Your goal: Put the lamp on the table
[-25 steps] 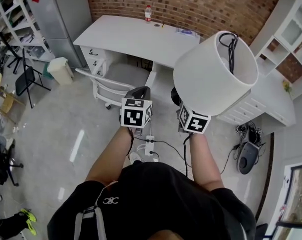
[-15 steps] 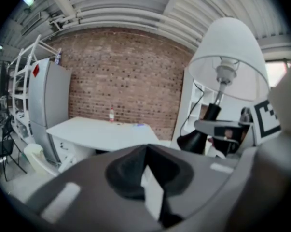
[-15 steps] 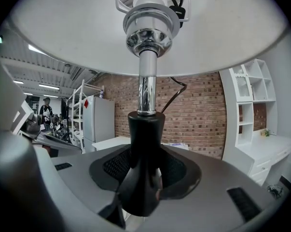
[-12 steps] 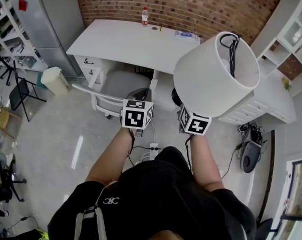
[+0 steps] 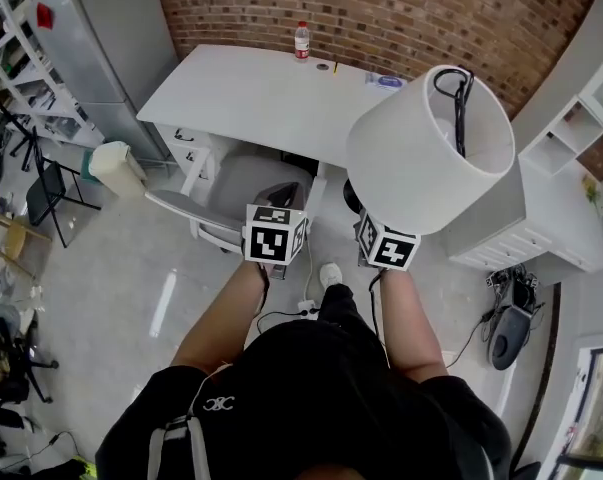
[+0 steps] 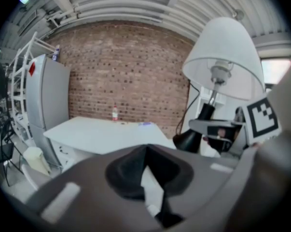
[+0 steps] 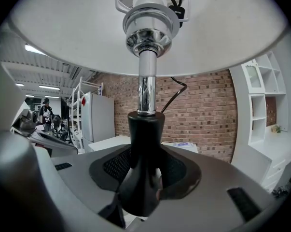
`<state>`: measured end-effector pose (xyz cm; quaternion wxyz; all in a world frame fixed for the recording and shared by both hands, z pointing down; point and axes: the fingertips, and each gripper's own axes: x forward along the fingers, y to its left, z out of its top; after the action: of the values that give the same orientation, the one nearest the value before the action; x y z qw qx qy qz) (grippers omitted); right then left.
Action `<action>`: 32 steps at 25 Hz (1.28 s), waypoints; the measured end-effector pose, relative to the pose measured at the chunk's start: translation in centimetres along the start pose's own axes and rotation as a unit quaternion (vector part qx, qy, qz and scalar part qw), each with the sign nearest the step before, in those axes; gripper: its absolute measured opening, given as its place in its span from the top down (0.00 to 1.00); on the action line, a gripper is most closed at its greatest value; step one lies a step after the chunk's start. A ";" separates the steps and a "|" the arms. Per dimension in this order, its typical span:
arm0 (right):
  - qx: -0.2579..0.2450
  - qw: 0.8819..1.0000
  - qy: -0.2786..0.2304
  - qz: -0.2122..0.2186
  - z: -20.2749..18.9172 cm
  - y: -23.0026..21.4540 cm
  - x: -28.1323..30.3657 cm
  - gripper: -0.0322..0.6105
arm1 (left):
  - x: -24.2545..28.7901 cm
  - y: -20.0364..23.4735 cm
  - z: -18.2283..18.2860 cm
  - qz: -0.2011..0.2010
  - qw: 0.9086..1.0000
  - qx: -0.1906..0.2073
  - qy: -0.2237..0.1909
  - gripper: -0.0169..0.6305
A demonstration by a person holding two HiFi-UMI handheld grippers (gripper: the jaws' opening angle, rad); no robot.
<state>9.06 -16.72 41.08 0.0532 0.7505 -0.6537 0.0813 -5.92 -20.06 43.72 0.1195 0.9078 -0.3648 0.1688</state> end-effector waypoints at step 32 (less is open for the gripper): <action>-0.050 0.991 0.037 0.121 -6.2 -14.4 46.1 0.70 | 29.9 12.1 7.5 0.147 0.984 -0.071 0.070 0.97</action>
<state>29.09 -58.40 56.41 0.1045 0.6590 -0.7403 0.0820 7.49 -49.76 49.82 0.1825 0.8194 -0.4962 0.2217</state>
